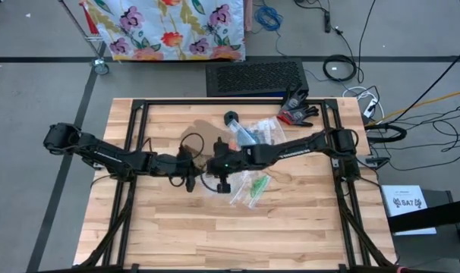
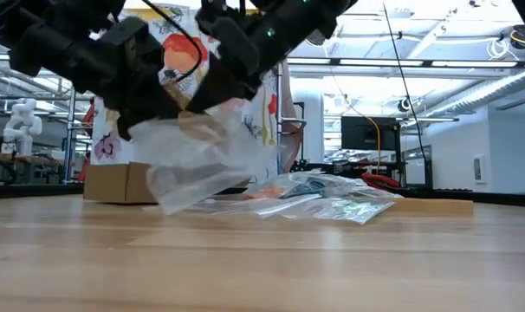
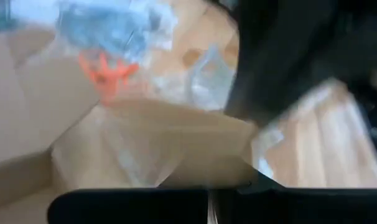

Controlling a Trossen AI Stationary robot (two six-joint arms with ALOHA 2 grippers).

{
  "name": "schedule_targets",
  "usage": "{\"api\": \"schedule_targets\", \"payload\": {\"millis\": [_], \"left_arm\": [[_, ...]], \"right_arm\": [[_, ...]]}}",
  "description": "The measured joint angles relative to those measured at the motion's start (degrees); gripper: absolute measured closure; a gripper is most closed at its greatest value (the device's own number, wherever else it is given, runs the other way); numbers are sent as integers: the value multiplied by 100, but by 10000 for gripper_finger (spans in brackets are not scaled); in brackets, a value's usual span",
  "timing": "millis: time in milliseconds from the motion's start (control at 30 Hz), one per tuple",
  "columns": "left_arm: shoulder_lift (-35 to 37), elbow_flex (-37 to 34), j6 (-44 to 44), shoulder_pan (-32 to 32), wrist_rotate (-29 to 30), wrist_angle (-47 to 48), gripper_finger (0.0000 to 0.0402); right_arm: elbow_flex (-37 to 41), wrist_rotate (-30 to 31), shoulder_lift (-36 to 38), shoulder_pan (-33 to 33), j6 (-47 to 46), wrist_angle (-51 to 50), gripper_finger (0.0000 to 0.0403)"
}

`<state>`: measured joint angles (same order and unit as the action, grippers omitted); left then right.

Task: Sort rubber bands
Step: Put the brown rubber band into the transparent zip bag

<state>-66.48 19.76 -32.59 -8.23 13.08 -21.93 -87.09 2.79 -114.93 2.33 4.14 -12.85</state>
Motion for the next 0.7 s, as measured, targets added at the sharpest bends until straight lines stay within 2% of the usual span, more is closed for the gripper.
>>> {"api": "schedule_targets", "payload": {"millis": [133, 300, 367, 433, 500, 600, 700], "left_arm": [[-2, -1, 155, -2, 14, -509, 401], [24, 78, 186, -7, -5, -607, 401], [24, 136, 187, -7, -102, -596, 401], [24, 222, 182, -46, -272, -629, 401], [24, 263, 165, -86, -289, -624, 401], [24, 311, 189, -145, -396, -628, 401], [22, 335, 191, -175, -445, -617, 401]], "right_arm": [[0, 5, -36, 114, 236, 236, 403], [0, 140, -57, 164, 188, -85, 403], [-2, 613, -57, 174, 138, -224, 403], [-2, 1407, -57, 177, 123, -292, 403], [-3, 1619, -57, 157, 126, -178, 403], [-7, 882, -57, 138, 151, -15, 403], [-9, 272, -57, 98, -167, -453, 403]]}}
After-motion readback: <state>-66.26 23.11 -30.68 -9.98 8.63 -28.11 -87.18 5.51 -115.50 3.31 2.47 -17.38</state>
